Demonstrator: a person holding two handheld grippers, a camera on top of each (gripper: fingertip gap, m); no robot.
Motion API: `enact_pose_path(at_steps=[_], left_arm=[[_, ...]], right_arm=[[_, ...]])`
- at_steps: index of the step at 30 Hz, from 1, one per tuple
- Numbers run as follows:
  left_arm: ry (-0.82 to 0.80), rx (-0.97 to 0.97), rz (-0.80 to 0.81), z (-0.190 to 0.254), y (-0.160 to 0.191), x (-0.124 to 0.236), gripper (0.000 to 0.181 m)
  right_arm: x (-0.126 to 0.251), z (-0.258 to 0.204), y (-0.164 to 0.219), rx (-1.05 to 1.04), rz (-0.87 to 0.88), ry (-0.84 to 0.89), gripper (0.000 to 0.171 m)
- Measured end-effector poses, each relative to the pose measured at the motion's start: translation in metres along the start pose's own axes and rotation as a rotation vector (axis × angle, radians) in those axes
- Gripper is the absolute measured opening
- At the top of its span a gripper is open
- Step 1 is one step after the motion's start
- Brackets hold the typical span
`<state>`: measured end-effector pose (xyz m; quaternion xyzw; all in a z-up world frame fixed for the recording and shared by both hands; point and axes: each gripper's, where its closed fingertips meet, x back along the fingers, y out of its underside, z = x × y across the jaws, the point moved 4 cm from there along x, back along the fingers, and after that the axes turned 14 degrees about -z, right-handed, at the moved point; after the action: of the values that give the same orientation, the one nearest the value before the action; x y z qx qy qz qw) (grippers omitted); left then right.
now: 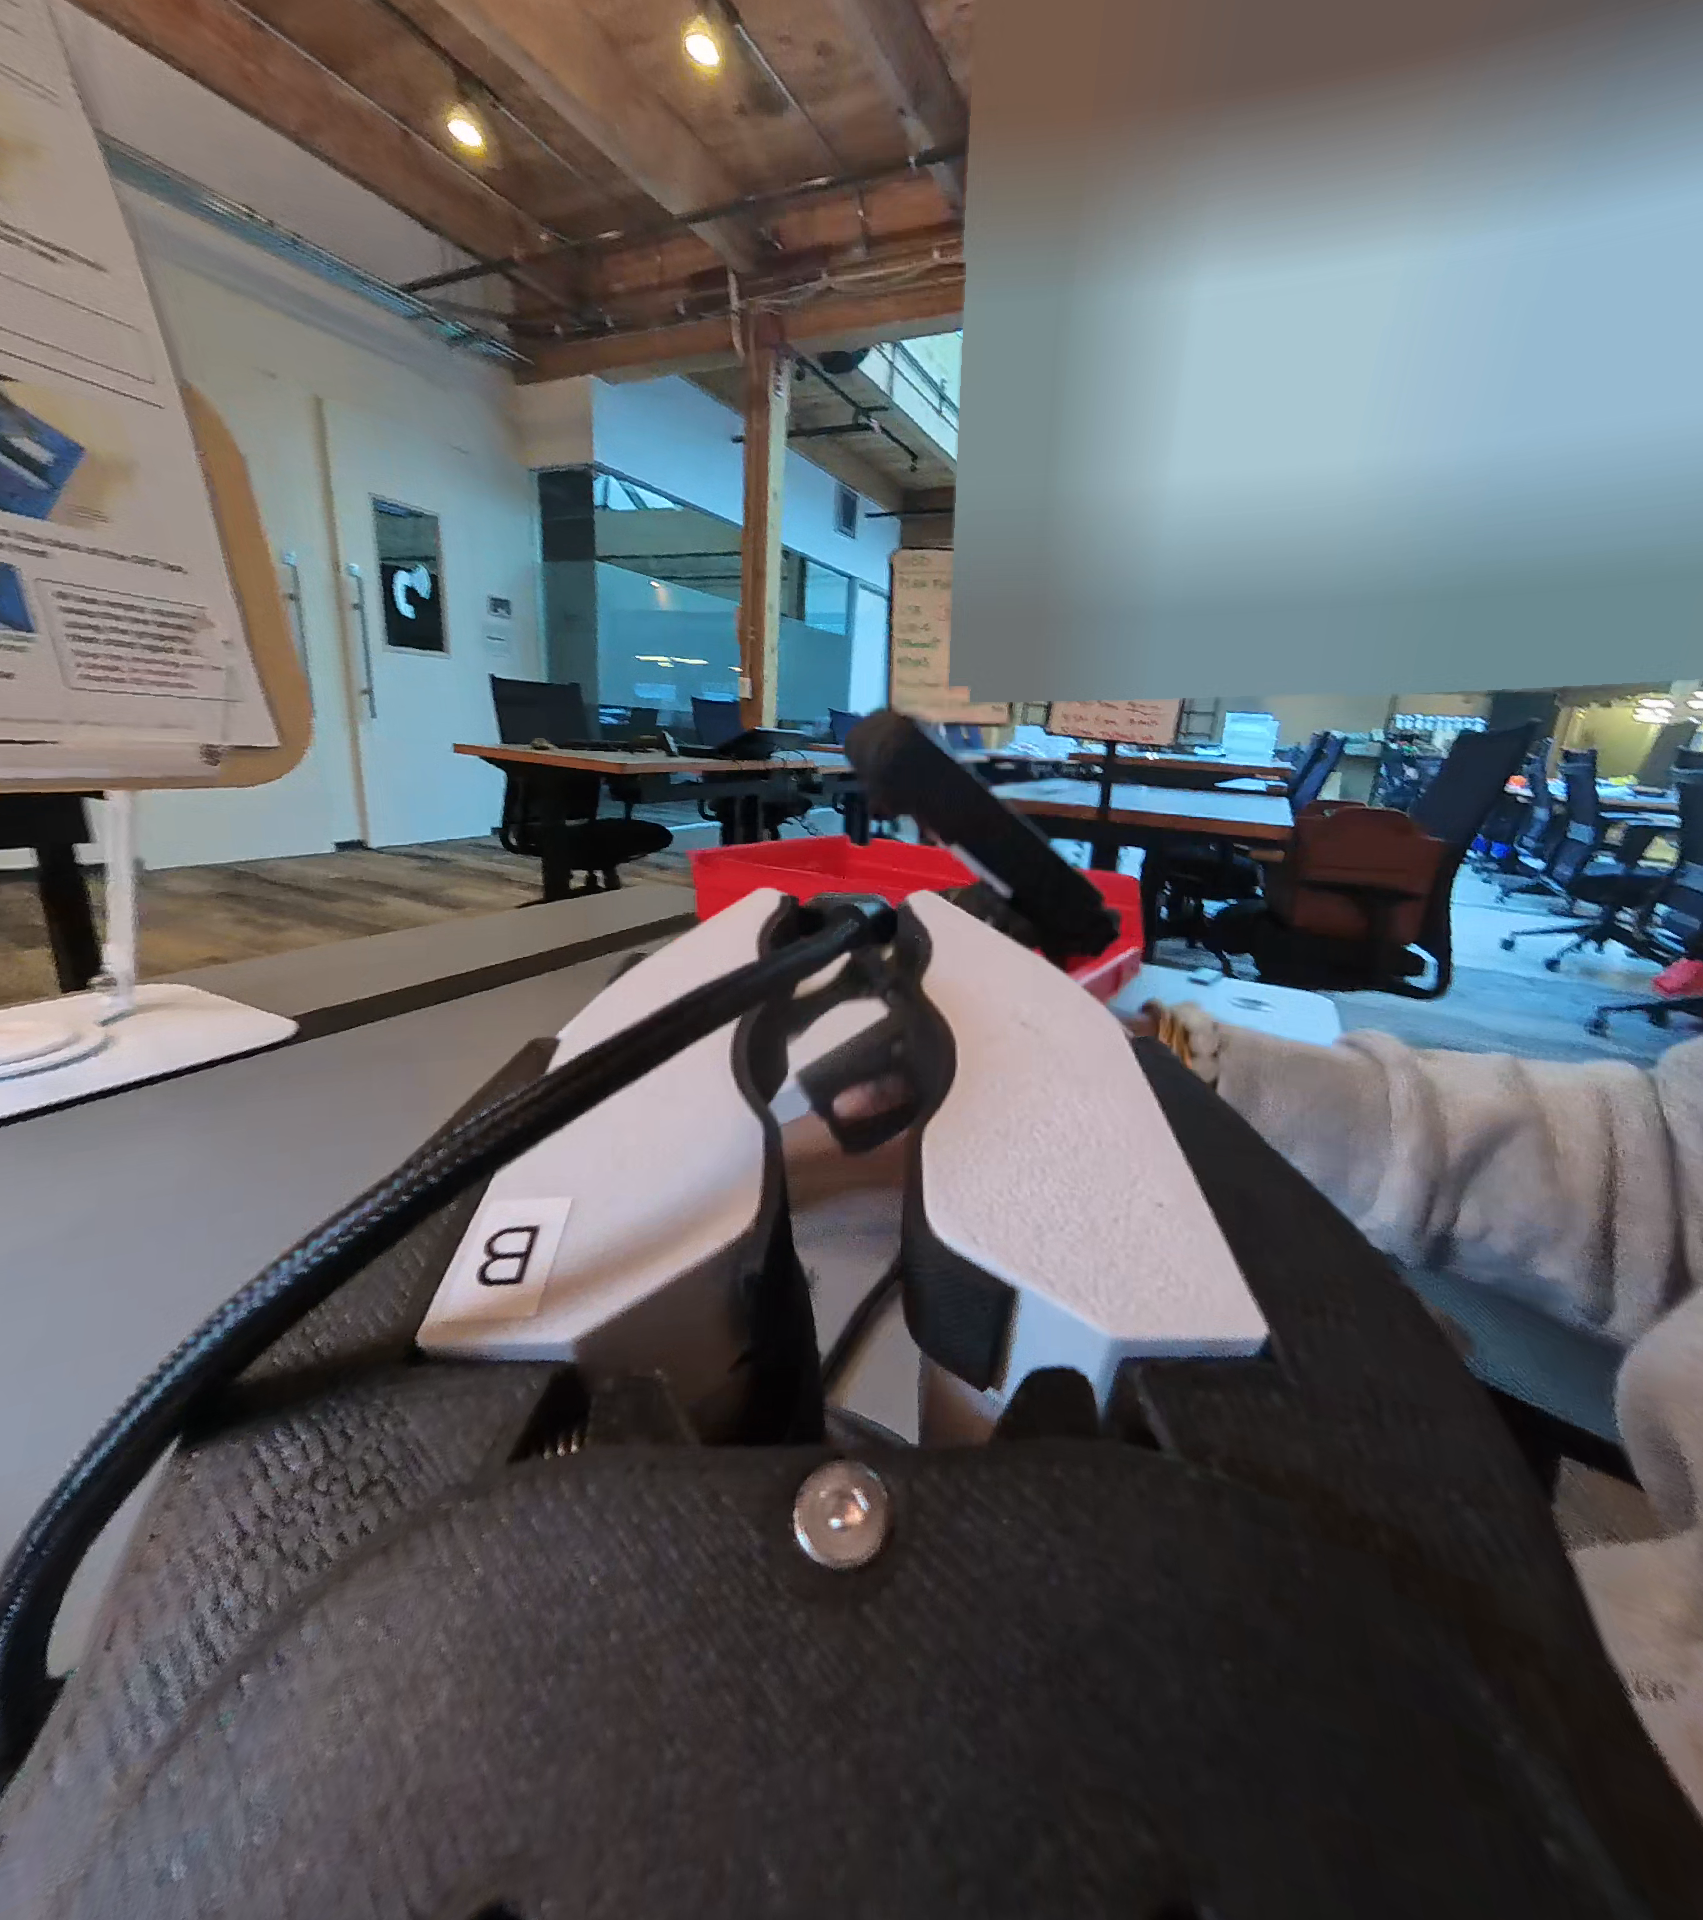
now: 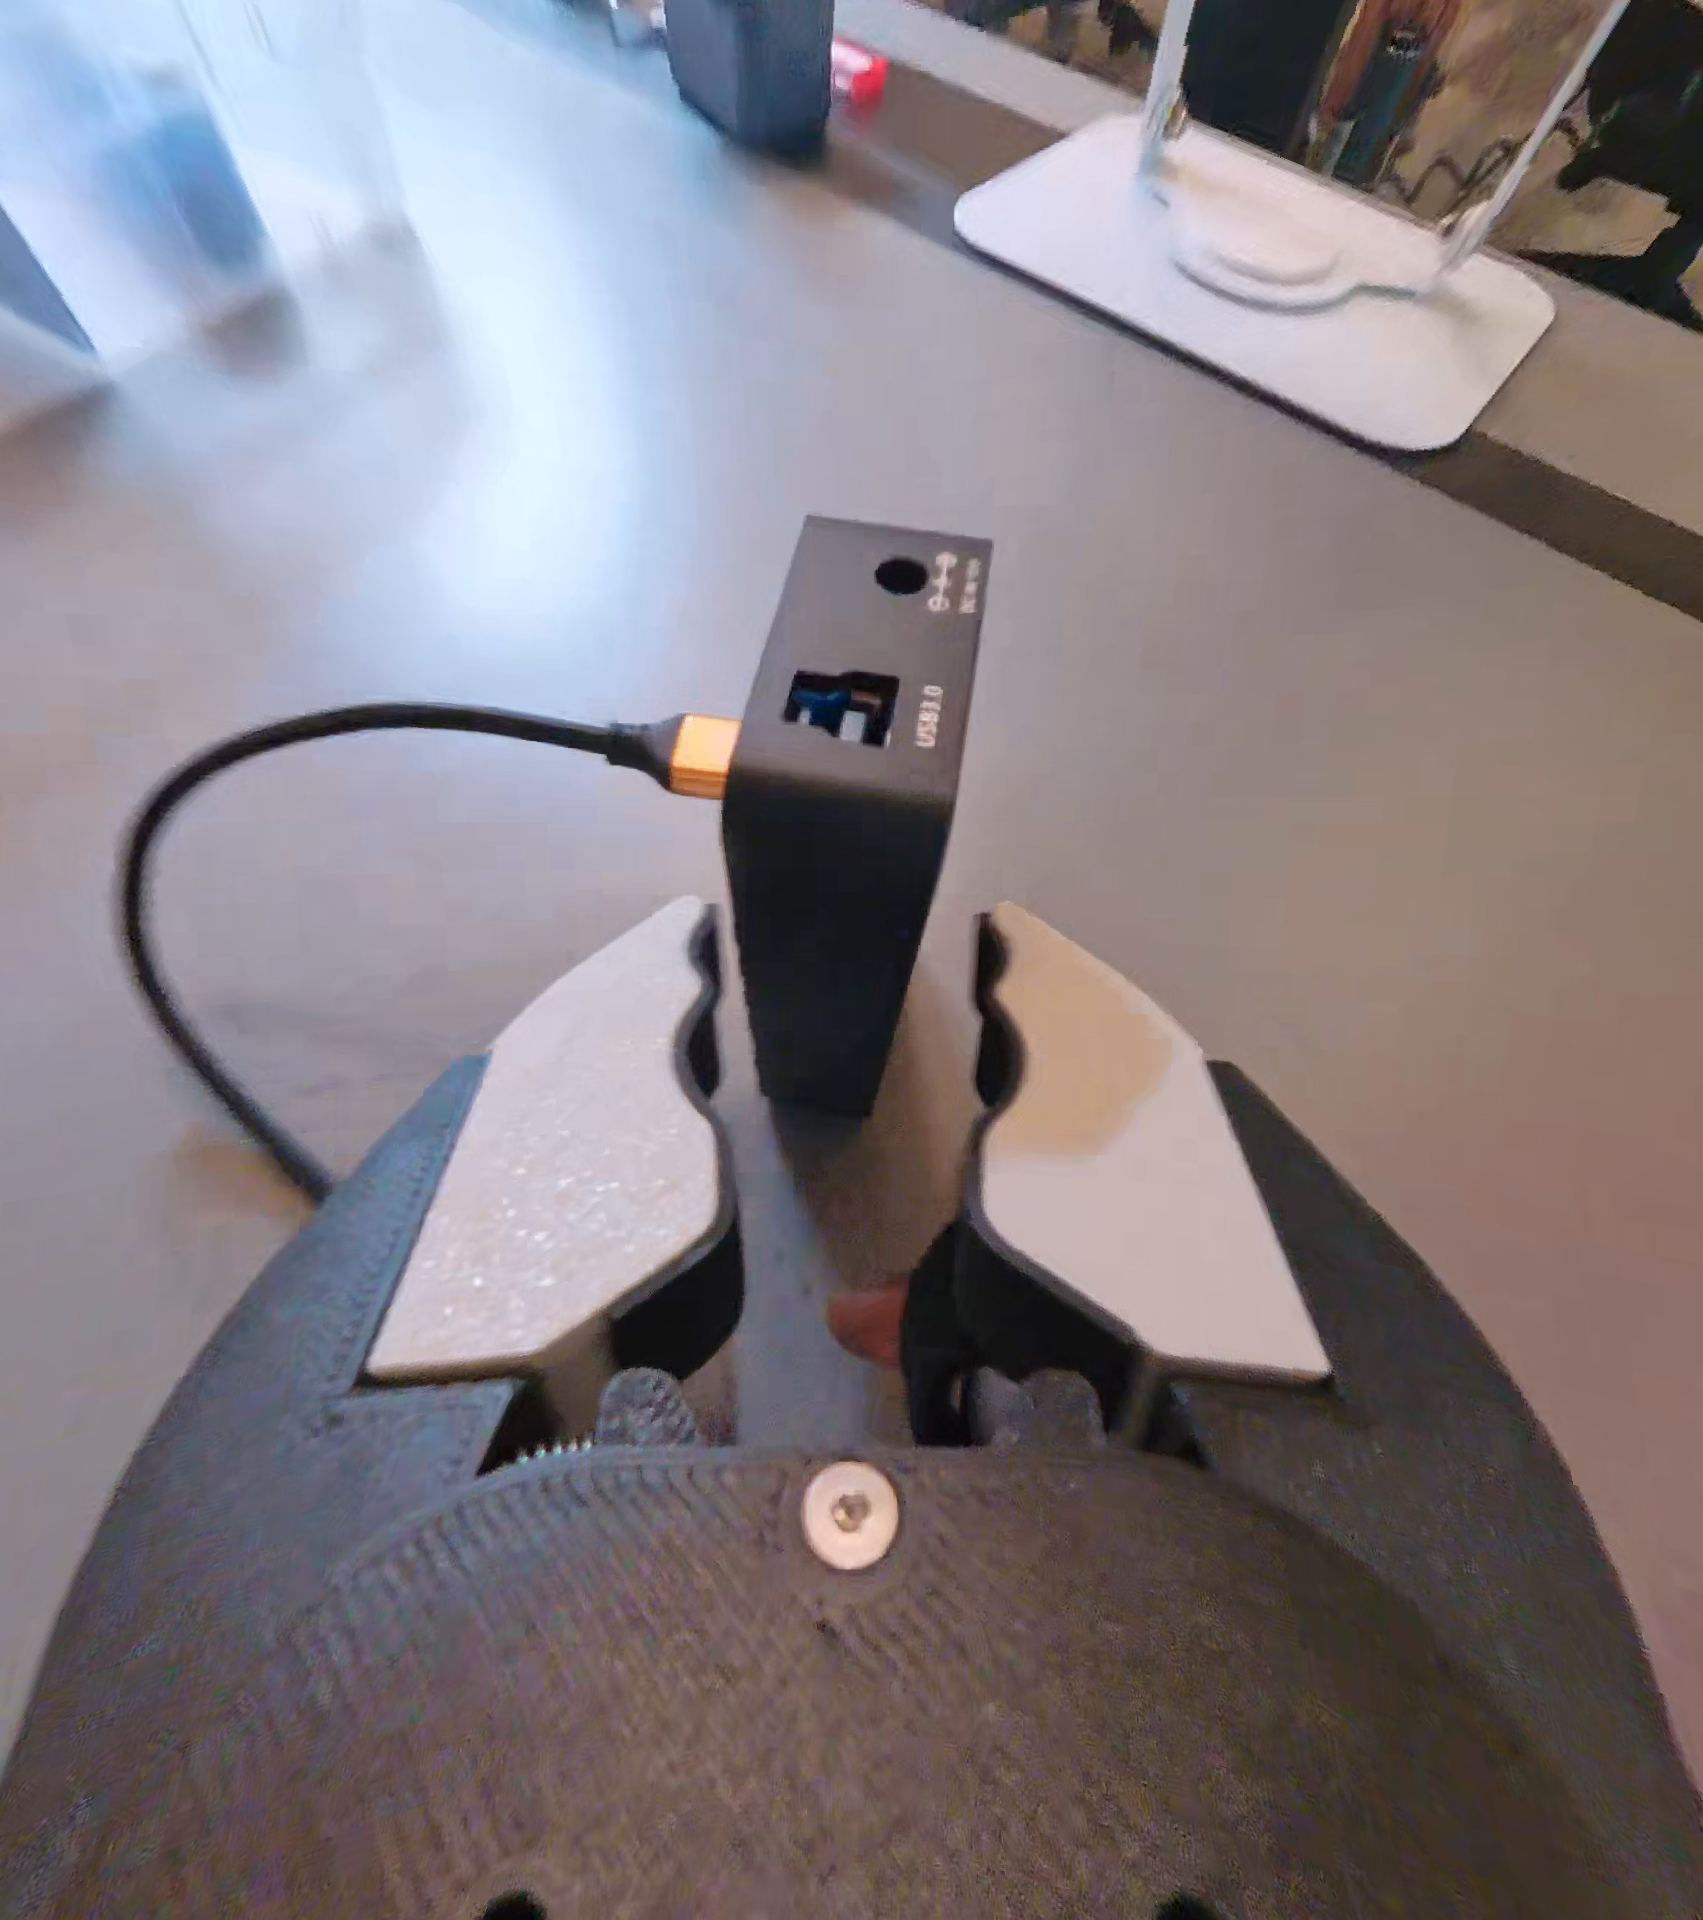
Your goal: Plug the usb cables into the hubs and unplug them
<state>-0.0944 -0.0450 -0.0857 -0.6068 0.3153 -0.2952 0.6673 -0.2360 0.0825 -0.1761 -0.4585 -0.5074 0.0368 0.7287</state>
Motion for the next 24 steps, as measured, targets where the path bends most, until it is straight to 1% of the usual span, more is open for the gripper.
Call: enact_pose_path(at_steps=[1,3,4,6,9,10,12,16,17,19,21,24], left_arm=[[-0.027,0.001,0.015,-0.003,-0.002,0.002,0.017],[-0.103,-0.004,0.049,-0.012,-0.007,0.009,0.018],[-0.145,-0.011,0.069,-0.017,-0.009,0.013,0.018],[-0.213,-0.005,0.119,-0.025,-0.013,0.021,0.017],[-0.238,0.039,0.111,-0.032,-0.01,0.022,0.018],[-0.242,0.039,0.1,-0.033,-0.008,0.021,0.018],[-0.261,-0.007,0.077,-0.03,-0.006,0.018,0.017],[-0.329,-0.233,0.019,-0.015,-0.003,0.008,0.018],[-0.338,-0.289,0.007,-0.011,-0.002,0.005,0.018],[-0.36,-0.372,-0.011,-0.005,0.001,0.001,0.018],[-0.348,-0.366,0.028,-0.002,0.0,0.002,0.018],[-0.29,-0.281,0.107,-0.002,-0.007,0.007,0.018]], right_arm=[[-0.009,-0.001,-0.001,0.014,-0.001,-0.007,0.033],[-0.011,0.0,-0.004,-0.047,0.036,-0.042,0.03],[-0.007,0.0,-0.005,-0.085,0.073,-0.086,0.03],[0.009,-0.001,-0.013,-0.202,0.226,-0.265,0.029],[0.04,-0.007,-0.025,-0.359,0.443,-0.621,0.029],[0.048,-0.012,-0.028,-0.371,0.487,-0.696,0.029],[0.055,-0.024,-0.031,-0.362,0.519,-0.773,0.029],[0.057,-0.053,-0.034,-0.342,0.533,-0.877,0.029],[0.056,-0.057,-0.035,-0.347,0.532,-0.883,0.029],[0.053,-0.06,-0.035,-0.34,0.517,-0.842,0.029],[0.054,-0.061,-0.035,-0.304,0.529,-0.786,0.029],[0.058,-0.062,-0.036,-0.262,0.565,-0.728,0.029]])
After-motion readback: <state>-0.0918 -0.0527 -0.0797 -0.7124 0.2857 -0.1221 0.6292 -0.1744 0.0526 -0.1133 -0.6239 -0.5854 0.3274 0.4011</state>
